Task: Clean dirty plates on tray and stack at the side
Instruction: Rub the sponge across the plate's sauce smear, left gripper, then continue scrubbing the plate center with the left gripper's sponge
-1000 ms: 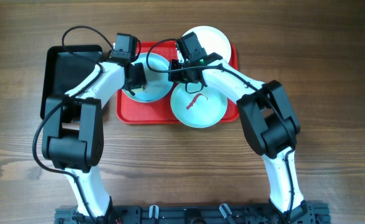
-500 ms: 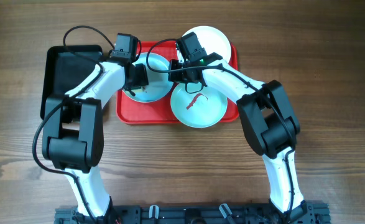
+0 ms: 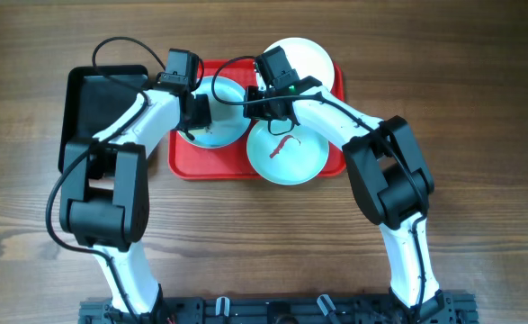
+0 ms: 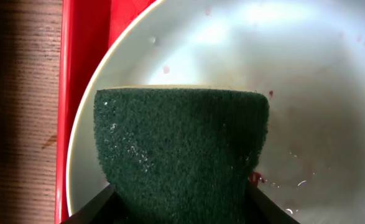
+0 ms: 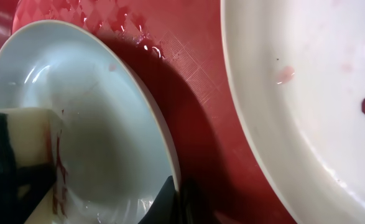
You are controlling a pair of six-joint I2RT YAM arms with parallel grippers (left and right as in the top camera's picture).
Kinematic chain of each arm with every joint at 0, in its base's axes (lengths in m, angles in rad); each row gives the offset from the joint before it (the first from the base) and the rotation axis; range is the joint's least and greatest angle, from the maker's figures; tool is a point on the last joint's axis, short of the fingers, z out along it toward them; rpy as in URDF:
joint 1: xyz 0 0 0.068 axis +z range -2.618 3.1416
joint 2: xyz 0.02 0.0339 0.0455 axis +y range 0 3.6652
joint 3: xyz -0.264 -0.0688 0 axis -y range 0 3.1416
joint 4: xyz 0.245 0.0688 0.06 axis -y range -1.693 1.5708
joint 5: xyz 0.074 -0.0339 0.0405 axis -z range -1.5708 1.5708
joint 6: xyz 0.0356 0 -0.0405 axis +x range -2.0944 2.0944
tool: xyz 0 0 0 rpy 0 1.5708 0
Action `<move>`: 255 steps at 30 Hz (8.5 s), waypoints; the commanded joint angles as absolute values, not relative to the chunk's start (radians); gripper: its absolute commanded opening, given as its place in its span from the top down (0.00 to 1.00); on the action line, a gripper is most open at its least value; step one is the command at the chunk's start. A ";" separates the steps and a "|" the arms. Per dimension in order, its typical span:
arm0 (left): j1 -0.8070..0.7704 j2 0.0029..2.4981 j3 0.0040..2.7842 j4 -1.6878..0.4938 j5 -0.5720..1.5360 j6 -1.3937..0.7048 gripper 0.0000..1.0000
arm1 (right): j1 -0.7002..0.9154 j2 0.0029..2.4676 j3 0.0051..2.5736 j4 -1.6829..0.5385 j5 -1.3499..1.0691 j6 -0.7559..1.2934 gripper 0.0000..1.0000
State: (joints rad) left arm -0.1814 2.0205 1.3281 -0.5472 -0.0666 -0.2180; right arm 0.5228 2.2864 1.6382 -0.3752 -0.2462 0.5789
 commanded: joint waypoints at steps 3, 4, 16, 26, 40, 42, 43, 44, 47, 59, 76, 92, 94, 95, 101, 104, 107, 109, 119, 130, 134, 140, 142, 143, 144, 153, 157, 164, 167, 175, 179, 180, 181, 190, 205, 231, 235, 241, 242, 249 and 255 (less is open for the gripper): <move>-0.178 1.958 1.317 -0.550 -0.105 -0.186 0.47 | 0.531 2.317 1.649 -0.373 -0.270 0.583 0.96; -0.178 1.958 1.317 -0.550 -0.105 -0.186 0.46 | 0.531 2.317 1.649 -0.373 -0.270 0.583 0.95; -0.179 1.959 1.317 -0.550 -0.103 -0.187 0.55 | 0.531 2.317 1.649 -0.371 -0.270 0.583 0.96; -0.179 1.959 1.317 -0.542 -0.102 -0.186 0.46 | 0.531 2.317 1.649 -0.371 -0.270 0.583 0.95; -0.183 1.960 1.316 -0.526 -0.069 -0.187 0.96 | 0.531 2.317 1.649 -0.374 -0.270 0.578 0.89; -0.189 1.964 1.310 -0.528 -0.038 -0.187 0.96 | 0.531 2.317 1.649 -0.374 -0.270 0.576 0.89; -0.194 1.968 1.305 -0.528 -0.030 -0.190 0.96 | 0.531 2.317 1.649 -0.373 -0.270 0.576 0.89; -0.200 1.975 1.297 -0.525 -0.031 -0.191 0.96 | 0.531 2.317 1.649 -0.373 -0.270 0.576 0.89; -0.223 2.000 1.262 -0.496 -0.031 -0.191 0.96 | 0.531 2.317 1.649 -0.374 -0.270 0.576 0.89; -0.303 2.061 1.195 -0.335 -0.059 -0.266 0.96 | 0.531 2.317 1.649 -0.374 -0.270 0.576 0.89; -0.299 2.099 1.195 -0.377 -0.423 -0.472 0.96 | 0.531 2.317 1.649 -0.375 -0.270 0.576 0.90; -0.262 2.053 1.195 -0.489 0.280 -0.130 0.96 | 0.530 2.317 1.649 -0.367 -0.317 0.546 0.92; -0.246 2.053 1.195 -0.516 0.367 -0.104 0.96 | 0.530 2.317 1.649 -0.367 -0.324 0.546 0.93; -0.237 2.053 1.195 -0.527 0.374 -0.107 0.96 | 0.529 2.317 1.649 -0.362 -0.341 0.545 0.93; -0.132 2.053 1.195 -0.527 0.355 -0.170 0.96 | 0.529 2.317 1.649 -0.365 -0.341 0.537 0.96; -0.067 2.053 1.195 -0.500 0.282 -0.190 0.96 | 0.529 2.317 1.649 -0.369 -0.340 0.538 0.96; -0.018 2.053 1.195 -0.453 0.060 -0.241 0.96 | 0.529 2.317 1.649 -0.368 -0.340 0.539 0.96; -0.018 2.053 1.195 -0.418 -0.028 -0.241 0.96 | 0.529 2.317 1.649 -0.367 -0.340 0.543 0.96; -0.160 2.053 1.195 -0.348 0.065 -0.243 0.96 | 0.529 2.317 1.649 -0.363 -0.337 0.543 0.96; -0.268 2.053 1.195 -0.271 0.152 -0.178 0.96 | 0.529 2.317 1.649 -0.370 -0.337 0.541 0.96; -0.228 2.053 1.195 -0.255 0.014 -0.218 0.96 | 0.529 2.317 1.649 -0.370 -0.337 0.538 0.96; -0.149 2.053 1.195 -0.228 -0.212 -0.231 0.96 | 0.529 2.317 1.649 -0.370 -0.337 0.539 0.96; -0.129 2.053 1.195 -0.243 -0.271 -0.274 0.96 | 0.529 2.317 1.649 -0.368 -0.337 0.542 0.96; -0.123 2.053 1.195 -0.254 -0.274 -0.281 0.96 | 0.529 2.317 1.649 -0.366 -0.337 0.543 0.96; -0.121 2.053 1.195 -0.268 -0.271 -0.287 0.96 | 0.529 2.317 1.649 -0.365 -0.337 0.543 0.96; -0.210 2.048 1.195 -0.468 -0.004 -0.292 0.96 | 0.529 2.317 1.649 -0.362 -0.337 0.548 0.96; -0.249 2.042 1.195 -0.533 0.218 -0.277 0.96 | 0.529 2.317 1.649 -0.364 -0.337 0.546 0.96; -0.245 2.042 1.195 -0.437 0.283 -0.236 0.96 | 0.529 2.317 1.649 -0.364 -0.337 0.545 0.96; -0.227 2.042 1.195 -0.350 0.190 -0.236 0.96 | 0.529 2.317 1.649 -0.364 -0.337 0.545 0.96; -0.193 2.042 1.195 -0.268 -0.256 -0.299 0.96 | 0.529 2.317 1.649 -0.363 -0.337 0.546 0.96; -0.195 2.042 1.195 -0.384 -0.340 -0.380 0.96 | 0.529 2.317 1.649 -0.359 -0.337 0.546 0.96; -0.197 2.042 1.195 -0.427 -0.334 -0.382 0.96 | 0.529 2.317 1.649 -0.359 -0.337 0.546 0.96; -0.200 2.042 1.195 -0.463 -0.329 -0.383 0.96 | 0.529 2.317 1.649 -0.360 -0.337 0.546 0.96; -0.245 2.034 1.196 -0.668 0.012 -0.360 0.96 | 0.529 2.317 1.649 -0.360 -0.337 0.546 0.96; -0.244 2.034 1.197 -0.297 0.360 -0.194 0.96 | 0.529 2.317 1.649 -0.360 -0.337 0.545 0.96; -0.245 2.027 1.197 -0.688 0.157 -0.266 0.96 | 0.529 2.317 1.649 -0.363 -0.337 0.538 0.96; -0.245 2.027 1.197 -0.653 0.481 -0.119 0.96 | 0.529 2.317 1.649 -0.363 -0.337 0.538 0.96; -0.245 2.027 1.197 -0.473 0.576 -0.124 0.96 | 0.529 2.317 1.649 -0.363 -0.337 0.538 0.96; -0.245 2.027 1.197 -0.439 0.570 -0.126 0.96 | 0.529 2.317 1.649 -0.363 -0.337 0.538 0.97; -0.245 2.027 1.197 -0.234 0.272 -0.189 0.96 | 0.529 2.317 1.649 -0.363 -0.337 0.538 0.96; -0.244 2.025 1.198 -0.135 -0.200 -0.270 0.96 | 0.529 2.317 1.649 -0.364 -0.337 0.538 0.95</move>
